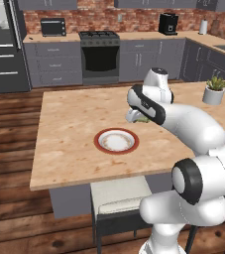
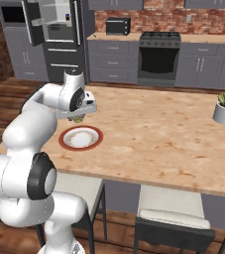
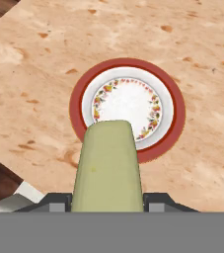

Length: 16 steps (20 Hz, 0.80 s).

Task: Retrieve the butter from the fridge and place it on a plate on the dining table. Then retrieve the butter knife by the fridge and place it near the plate.

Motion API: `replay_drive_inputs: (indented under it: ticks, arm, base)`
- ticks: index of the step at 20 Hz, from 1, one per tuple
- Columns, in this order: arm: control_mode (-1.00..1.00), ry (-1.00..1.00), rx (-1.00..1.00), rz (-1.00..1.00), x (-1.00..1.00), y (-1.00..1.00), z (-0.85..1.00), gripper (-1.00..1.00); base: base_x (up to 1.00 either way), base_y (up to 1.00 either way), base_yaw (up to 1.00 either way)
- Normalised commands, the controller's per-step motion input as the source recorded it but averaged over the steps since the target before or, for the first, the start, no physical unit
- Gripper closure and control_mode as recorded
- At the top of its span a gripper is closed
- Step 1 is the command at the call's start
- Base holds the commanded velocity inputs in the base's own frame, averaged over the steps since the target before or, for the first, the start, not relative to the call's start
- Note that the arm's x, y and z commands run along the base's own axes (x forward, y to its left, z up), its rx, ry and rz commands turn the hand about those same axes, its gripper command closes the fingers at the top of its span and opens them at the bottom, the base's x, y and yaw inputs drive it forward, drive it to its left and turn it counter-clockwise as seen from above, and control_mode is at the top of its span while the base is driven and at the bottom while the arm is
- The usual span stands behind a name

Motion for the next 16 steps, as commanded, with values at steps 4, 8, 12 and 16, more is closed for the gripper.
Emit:
replay_drive_inputs:
  ticks: [4,8,12,16]
  arm:
    - [-1.0,-0.11,-0.06,0.02,0.65,0.15,-0.3,1.0]
    - [-1.0,-0.03,-0.13,-0.01,0.37,0.14,-0.27,1.0]
    - [-1.0,0.0,-0.12,-0.02,0.28,0.16,-0.26,1.0]
    - [-1.0,-0.05,-0.01,0.0,0.22,0.27,-0.22,1.0]
  base:
    - [0.0,0.0,0.0]
    - [0.0,0.0,0.0]
    - [0.0,0.0,0.0]
    - [0.0,0.0,0.0]
